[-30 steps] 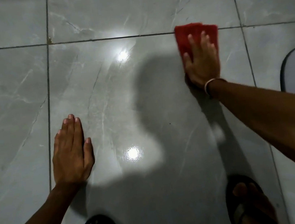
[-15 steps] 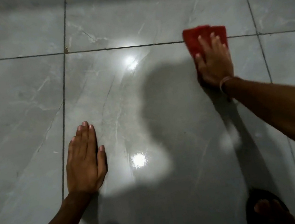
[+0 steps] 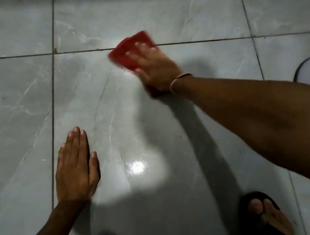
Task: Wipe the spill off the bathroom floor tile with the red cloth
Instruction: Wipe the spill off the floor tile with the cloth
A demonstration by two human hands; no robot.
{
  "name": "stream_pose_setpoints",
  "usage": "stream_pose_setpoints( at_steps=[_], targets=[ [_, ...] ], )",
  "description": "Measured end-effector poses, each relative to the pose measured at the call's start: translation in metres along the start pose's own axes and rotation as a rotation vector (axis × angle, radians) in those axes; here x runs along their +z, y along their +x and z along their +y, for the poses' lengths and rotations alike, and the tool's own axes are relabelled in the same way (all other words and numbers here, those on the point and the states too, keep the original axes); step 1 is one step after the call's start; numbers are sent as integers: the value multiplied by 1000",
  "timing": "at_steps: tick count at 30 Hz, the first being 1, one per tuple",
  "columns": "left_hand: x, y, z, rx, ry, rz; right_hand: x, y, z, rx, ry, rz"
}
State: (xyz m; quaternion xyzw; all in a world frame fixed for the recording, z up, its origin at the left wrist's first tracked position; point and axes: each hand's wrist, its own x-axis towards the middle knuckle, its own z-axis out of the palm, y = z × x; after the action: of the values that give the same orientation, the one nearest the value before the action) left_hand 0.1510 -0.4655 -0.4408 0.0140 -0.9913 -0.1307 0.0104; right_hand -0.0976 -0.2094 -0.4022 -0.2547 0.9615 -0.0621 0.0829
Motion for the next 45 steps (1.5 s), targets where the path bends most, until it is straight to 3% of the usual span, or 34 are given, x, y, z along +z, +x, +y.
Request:
stream_pose_setpoints(
  at_steps=[4, 6, 8, 9, 12, 14, 15, 17, 20, 23, 25, 27, 30, 33, 36, 38, 42, 45],
  targets=[
    [-2, 2, 2, -11, -13, -11, -4, -58, 94, 672, 159, 176],
    [-4, 2, 4, -7, -13, -14, 3, -83, 79, 796, 210, 203],
    [-5, 0, 5, -9, -9, -10, 20, -113, 25, 688, 184, 222],
    [-5, 0, 5, -11, -9, -11, 33, -133, -10, 538, 189, 217],
    [-6, 1, 8, -17, -3, -23, 69, -218, -85, -178, 224, 59],
    [-7, 0, 8, -29, -1, -40, 76, -257, -77, -473, 195, -73],
    [-7, 0, 8, -32, -8, -48, 75, -268, -60, -499, 188, -81],
    [-8, 2, 9, -32, -19, -52, 71, -279, -17, -324, 201, -10],
    [-8, 1, 8, -29, -22, -47, 54, -276, 53, 133, 158, 106],
    [-7, 2, 8, -22, -25, -32, 38, -222, 94, 491, 143, 154],
    [-7, 2, 8, -23, -21, -21, 32, -168, 89, 611, 146, 197],
    [-5, 1, 8, -21, -19, -18, 32, -127, 59, 589, 133, 196],
    [-3, 1, 5, -18, -18, -5, 43, -118, -14, 275, 147, 178],
    [-1, 0, 3, -9, -21, 8, 68, -188, -74, -121, 184, 78],
    [0, 0, 2, 5, -19, 27, 77, -275, -59, -352, 202, -67],
    [1, 0, 1, 2, -24, 29, 73, -298, -9, -322, 161, -56],
    [1, 1, 2, -7, -22, 21, 47, -247, 84, 19, 101, 28],
    [1, 1, 2, -4, -10, 15, 34, -160, 79, 244, 105, 130]
  ],
)
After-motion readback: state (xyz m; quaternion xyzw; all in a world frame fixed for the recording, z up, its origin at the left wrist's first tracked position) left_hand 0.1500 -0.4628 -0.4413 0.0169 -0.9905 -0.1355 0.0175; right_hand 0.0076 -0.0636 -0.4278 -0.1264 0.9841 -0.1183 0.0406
